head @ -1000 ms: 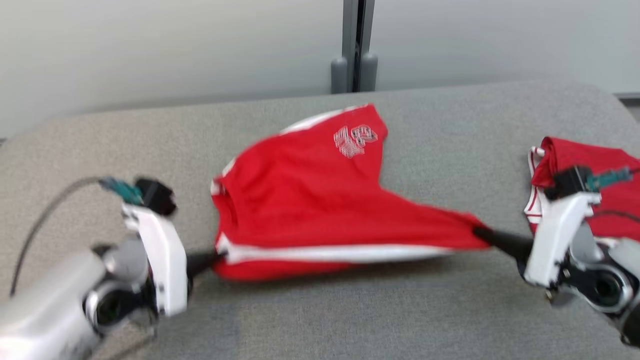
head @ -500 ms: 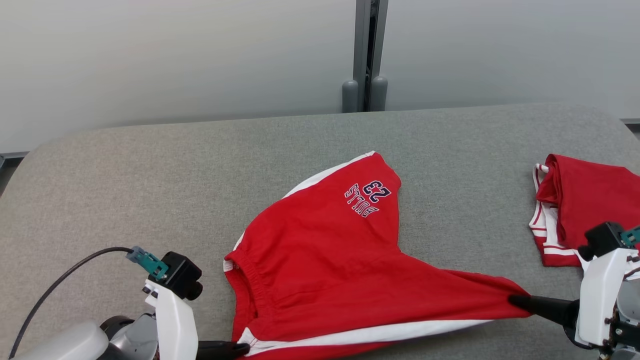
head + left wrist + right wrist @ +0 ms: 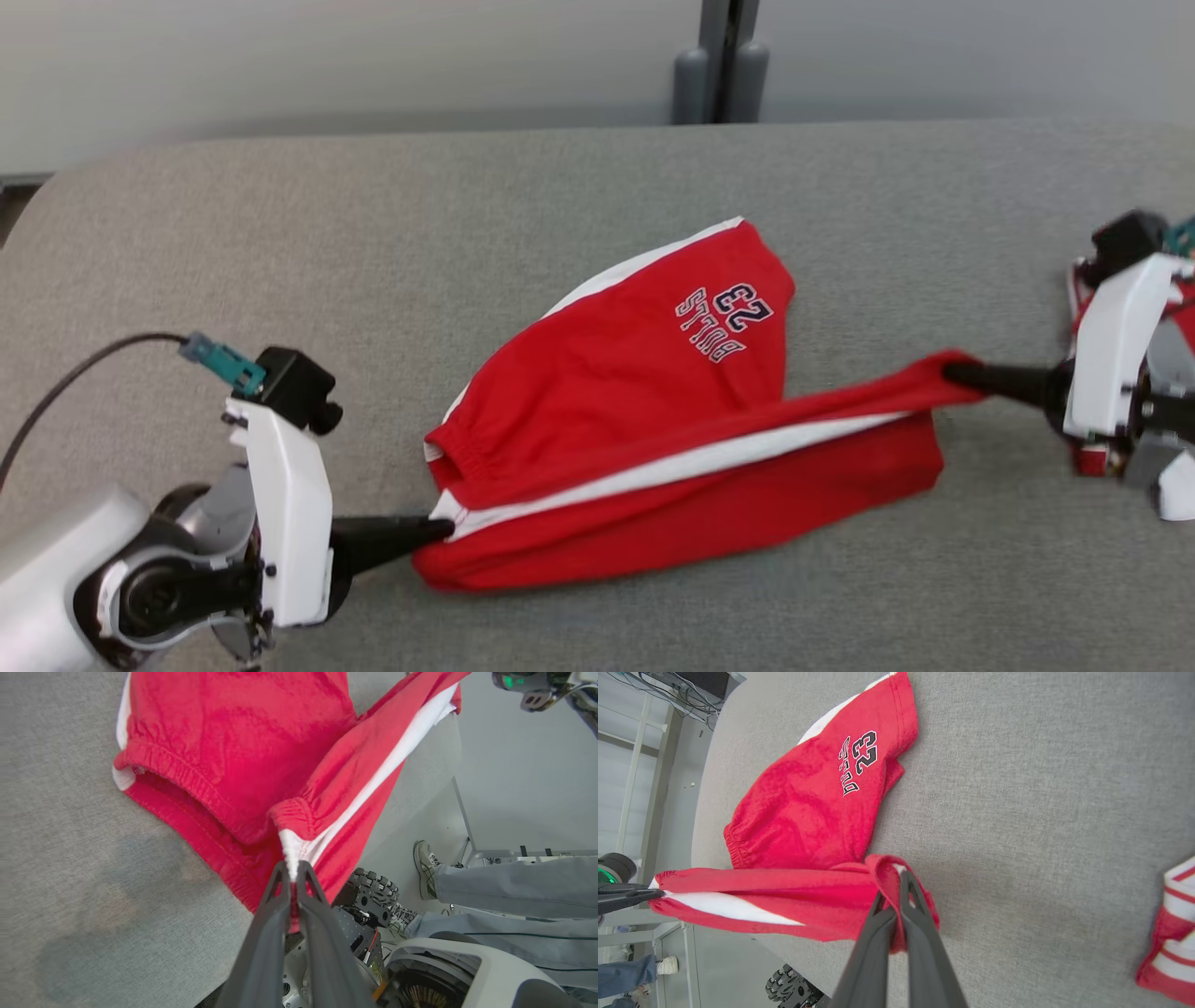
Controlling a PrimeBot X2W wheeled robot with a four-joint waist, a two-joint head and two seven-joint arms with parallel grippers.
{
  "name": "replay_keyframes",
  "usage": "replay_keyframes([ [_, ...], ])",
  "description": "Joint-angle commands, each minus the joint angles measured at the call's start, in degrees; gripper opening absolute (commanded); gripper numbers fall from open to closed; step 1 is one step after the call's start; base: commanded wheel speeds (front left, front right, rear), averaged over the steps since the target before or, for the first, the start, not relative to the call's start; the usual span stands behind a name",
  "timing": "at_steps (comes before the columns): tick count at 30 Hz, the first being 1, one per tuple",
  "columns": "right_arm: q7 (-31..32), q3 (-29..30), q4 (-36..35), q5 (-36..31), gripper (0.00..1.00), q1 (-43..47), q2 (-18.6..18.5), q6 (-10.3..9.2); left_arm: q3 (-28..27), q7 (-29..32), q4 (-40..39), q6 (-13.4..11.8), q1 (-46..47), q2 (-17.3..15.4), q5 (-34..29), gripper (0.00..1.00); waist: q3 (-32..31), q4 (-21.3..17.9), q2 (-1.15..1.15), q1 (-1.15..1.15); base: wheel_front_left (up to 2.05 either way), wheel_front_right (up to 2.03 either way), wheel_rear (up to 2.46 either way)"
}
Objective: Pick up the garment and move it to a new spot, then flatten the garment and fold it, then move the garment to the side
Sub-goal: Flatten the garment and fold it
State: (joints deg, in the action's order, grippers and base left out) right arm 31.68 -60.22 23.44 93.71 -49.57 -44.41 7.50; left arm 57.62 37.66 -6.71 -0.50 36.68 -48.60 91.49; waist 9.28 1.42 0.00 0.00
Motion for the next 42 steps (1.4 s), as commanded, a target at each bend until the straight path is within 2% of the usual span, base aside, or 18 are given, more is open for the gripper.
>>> replay_keyframes([
  [1,1.00,-0.14,1.48,0.14,0.00,-1.66,0.29,-0.01,-0.45,0.42,0.72,0.35,1.23,-0.13,0.20,0.00,2.00,1.66,0.00,0.00,0.00,0.00,0.00],
  [10,9.81,-2.00,14.93,-1.18,0.00,-16.14,7.09,-0.01,-4.01,-0.29,5.65,3.07,7.08,4.35,1.24,0.00,6.93,5.83,0.00,0.00,0.00,0.00,0.00],
  [22,11.96,-3.22,29.29,-4.68,0.00,-28.31,15.76,-0.01,-4.47,-2.21,10.53,5.05,12.37,10.60,-1.97,0.00,12.90,10.11,0.00,0.00,0.00,0.00,0.00],
  [27,11.35,-3.71,32.70,-6.21,0.00,-30.70,17.59,-0.01,-4.47,-3.18,12.59,5.86,13.48,12.46,-3.11,0.00,14.52,11.04,0.00,0.00,0.00,0.00,0.00],
  [33,10.38,-3.46,34.63,-6.93,0.00,-32.01,18.74,-0.01,-4.74,-3.51,14.34,6.65,14.11,13.24,-3.13,0.00,15.51,11.27,0.00,0.00,0.00,0.00,0.00],
  [35,9.83,-3.53,34.75,-7.07,0.07,-31.77,19.09,-0.01,-4.77,-3.73,14.87,6.95,14.27,13.36,-3.33,0.00,15.58,11.19,0.00,0.00,0.00,0.00,0.00],
  [37,9.34,-3.38,34.69,-7.02,0.09,-31.53,19.19,-0.01,-4.80,-3.81,15.13,7.06,14.30,13.37,-3.42,0.00,15.60,11.15,0.00,0.00,0.00,0.00,0.00],
  [38,9.03,-3.22,34.61,-7.00,0.11,-31.25,19.16,0.00,-4.82,-3.92,15.34,7.05,14.31,13.40,-3.52,0.00,15.62,11.11,0.00,0.00,0.00,0.00,0.00],
  [39,8.71,-3.14,34.61,-7.04,0.20,-30.99,19.02,0.00,-4.87,-4.06,15.51,7.14,14.29,13.41,-3.55,0.00,15.63,11.06,0.00,0.00,0.00,0.00,0.00],
  [40,8.40,-3.10,34.63,-7.14,0.47,-30.73,18.87,-0.01,-4.94,-4.06,15.67,7.13,14.27,13.41,-3.55,0.00,15.65,11.01,0.00,0.00,0.00,0.00,0.00],
  [41,8.22,-3.08,34.61,-7.22,1.00,-30.55,18.81,-0.01,-4.95,-4.12,15.82,7.23,14.24,13.36,-3.59,0.00,15.65,10.94,0.00,0.00,0.00,0.00,0.00],
  [42,7.97,-3.00,34.57,-7.25,1.00,-30.44,18.79,-0.01,-4.84,-4.12,15.90,7.29,14.31,13.22,-3.90,0.38,15.64,10.85,0.00,0.00,0.00,0.00,0.00],
])
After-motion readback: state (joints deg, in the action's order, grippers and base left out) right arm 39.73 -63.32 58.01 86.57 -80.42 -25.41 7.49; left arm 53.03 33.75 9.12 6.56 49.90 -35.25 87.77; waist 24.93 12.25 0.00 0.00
